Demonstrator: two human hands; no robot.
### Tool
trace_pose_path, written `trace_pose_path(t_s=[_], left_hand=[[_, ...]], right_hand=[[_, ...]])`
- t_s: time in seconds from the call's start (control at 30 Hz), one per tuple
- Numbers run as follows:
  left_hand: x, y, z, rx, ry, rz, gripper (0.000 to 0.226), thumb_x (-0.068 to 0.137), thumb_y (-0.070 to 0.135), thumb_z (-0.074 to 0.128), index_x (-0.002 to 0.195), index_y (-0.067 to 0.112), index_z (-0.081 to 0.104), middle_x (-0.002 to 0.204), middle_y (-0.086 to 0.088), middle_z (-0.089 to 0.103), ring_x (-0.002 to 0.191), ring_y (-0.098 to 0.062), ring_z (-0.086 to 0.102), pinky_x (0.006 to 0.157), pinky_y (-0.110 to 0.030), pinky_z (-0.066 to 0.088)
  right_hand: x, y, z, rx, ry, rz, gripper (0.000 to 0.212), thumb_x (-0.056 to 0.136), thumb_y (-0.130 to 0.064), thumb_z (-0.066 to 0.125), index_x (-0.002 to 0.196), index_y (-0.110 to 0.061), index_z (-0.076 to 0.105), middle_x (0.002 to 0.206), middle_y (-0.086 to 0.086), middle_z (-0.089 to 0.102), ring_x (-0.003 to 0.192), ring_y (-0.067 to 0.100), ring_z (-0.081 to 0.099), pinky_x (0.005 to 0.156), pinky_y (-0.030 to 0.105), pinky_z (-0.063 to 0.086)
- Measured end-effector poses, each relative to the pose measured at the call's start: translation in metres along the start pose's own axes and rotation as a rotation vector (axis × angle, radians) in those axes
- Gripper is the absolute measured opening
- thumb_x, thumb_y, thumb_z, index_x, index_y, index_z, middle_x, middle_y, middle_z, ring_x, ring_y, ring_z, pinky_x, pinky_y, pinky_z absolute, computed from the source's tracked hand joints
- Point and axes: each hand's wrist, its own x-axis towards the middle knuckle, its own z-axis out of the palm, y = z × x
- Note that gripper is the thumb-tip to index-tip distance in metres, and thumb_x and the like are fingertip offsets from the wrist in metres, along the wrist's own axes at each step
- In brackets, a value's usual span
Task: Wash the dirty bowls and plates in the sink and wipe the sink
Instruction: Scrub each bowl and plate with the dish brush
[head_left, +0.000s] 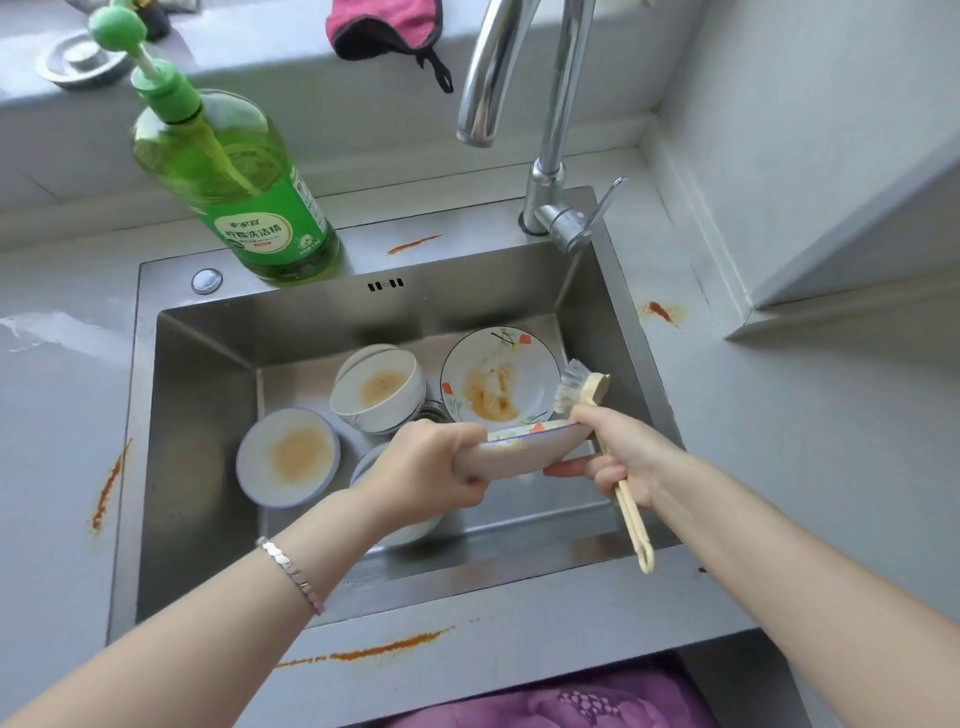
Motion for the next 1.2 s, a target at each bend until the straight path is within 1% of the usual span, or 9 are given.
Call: trace_pose_path(t_s=[0.17, 0.3, 0.37, 0.53, 0.63, 0.73, 0.8, 1.03, 1.2], left_hand=[[-0.006, -0.009, 0.000, -0.526, -0.035, -0.218, 0.023, 0.066, 0.019, 0.080, 0.083, 0.023, 0.066, 0.083, 0.021, 0.068, 0.079, 0.007, 0.061, 0.073, -0.006, 0.043], [0.019, -0.027, 0.001, -0.748, 0.253, -0.551, 0.011, 0.090, 0.015, 0.060, 0.100, 0.015, 0.058, 0.097, 0.005, 0.065, 0.087, -0.004, 0.062, 0.082, -0.018, 0.048], [0.041, -0.043, 0.011, -0.718, 0.177, -0.777, 0.005, 0.092, 0.018, 0.057, 0.095, 0.020, 0.053, 0.090, 0.004, 0.057, 0.090, -0.016, 0.057, 0.090, -0.029, 0.048], [0.101, -0.082, 0.060, -0.562, -0.089, -0.993, 0.033, 0.090, 0.021, 0.057, 0.066, 0.015, 0.035, 0.063, -0.004, 0.036, 0.055, -0.015, 0.034, 0.055, -0.028, 0.030], [0.125, -0.095, 0.080, -0.582, -0.078, -1.118, 0.027, 0.094, 0.022, 0.053, 0.075, 0.008, 0.039, 0.061, -0.008, 0.039, 0.053, -0.019, 0.040, 0.048, -0.025, 0.030], [0.138, -0.109, 0.100, -0.653, -0.047, -1.130, 0.032, 0.092, 0.016, 0.055, 0.118, -0.001, 0.046, 0.110, -0.020, 0.058, 0.098, -0.032, 0.059, 0.078, -0.036, 0.048], [0.141, -0.115, 0.107, -0.688, -0.005, -1.148, 0.035, 0.091, 0.008, 0.054, 0.125, 0.000, 0.045, 0.122, -0.019, 0.056, 0.101, -0.030, 0.056, 0.091, -0.039, 0.049], [0.139, -0.116, 0.113, -0.863, 0.172, -1.136, 0.027, 0.089, -0.012, 0.039, 0.098, 0.009, 0.053, 0.091, -0.008, 0.058, 0.089, -0.032, 0.056, 0.079, -0.051, 0.055], [0.127, -0.109, 0.103, -0.976, 0.262, -1.014, 0.039, 0.087, -0.012, 0.047, 0.122, 0.004, 0.048, 0.110, -0.012, 0.055, 0.095, -0.039, 0.063, 0.064, -0.041, 0.058]], right_hand=[[-0.002, 0.009, 0.006, 0.050, 0.030, -0.227, 0.019, 0.084, -0.004, 0.050, 0.099, -0.014, 0.054, 0.081, 0.015, 0.058, 0.031, 0.004, 0.046, 0.029, 0.015, 0.014], [0.008, 0.010, -0.005, -0.022, 0.078, -0.372, 0.021, 0.084, -0.004, 0.052, 0.096, -0.020, 0.057, 0.064, 0.001, 0.051, 0.028, 0.001, 0.033, 0.032, 0.014, 0.018], [0.017, 0.011, -0.013, -0.023, 0.090, -0.390, 0.024, 0.085, -0.003, 0.053, 0.097, -0.023, 0.059, 0.054, -0.006, 0.045, 0.030, 0.001, 0.028, 0.032, 0.014, 0.019], [0.037, 0.011, -0.030, -0.029, 0.113, -0.435, 0.036, 0.086, 0.003, 0.053, 0.102, -0.029, 0.061, 0.046, -0.010, 0.034, 0.034, 0.005, 0.020, 0.035, 0.011, 0.016], [0.045, 0.008, -0.036, -0.045, 0.129, -0.449, 0.037, 0.087, 0.003, 0.054, 0.104, -0.029, 0.060, 0.045, -0.010, 0.039, 0.033, 0.005, 0.023, 0.033, 0.011, 0.019], [0.051, 0.005, -0.038, -0.039, 0.144, -0.451, 0.038, 0.087, 0.005, 0.054, 0.109, -0.027, 0.059, 0.047, -0.007, 0.044, 0.033, 0.004, 0.026, 0.032, 0.012, 0.019], [0.051, 0.003, -0.036, -0.031, 0.152, -0.453, 0.040, 0.087, 0.006, 0.052, 0.109, -0.026, 0.057, 0.046, -0.008, 0.050, 0.031, 0.003, 0.032, 0.030, 0.012, 0.020], [0.041, -0.006, -0.041, -0.058, 0.184, -0.473, 0.044, 0.086, 0.013, 0.051, 0.118, -0.016, 0.053, 0.048, -0.013, 0.057, 0.032, 0.001, 0.042, 0.032, 0.006, 0.027], [0.028, -0.006, -0.049, -0.055, 0.196, -0.478, 0.040, 0.085, 0.015, 0.050, 0.110, -0.016, 0.055, 0.047, -0.014, 0.057, 0.033, -0.001, 0.046, 0.033, 0.005, 0.030]])
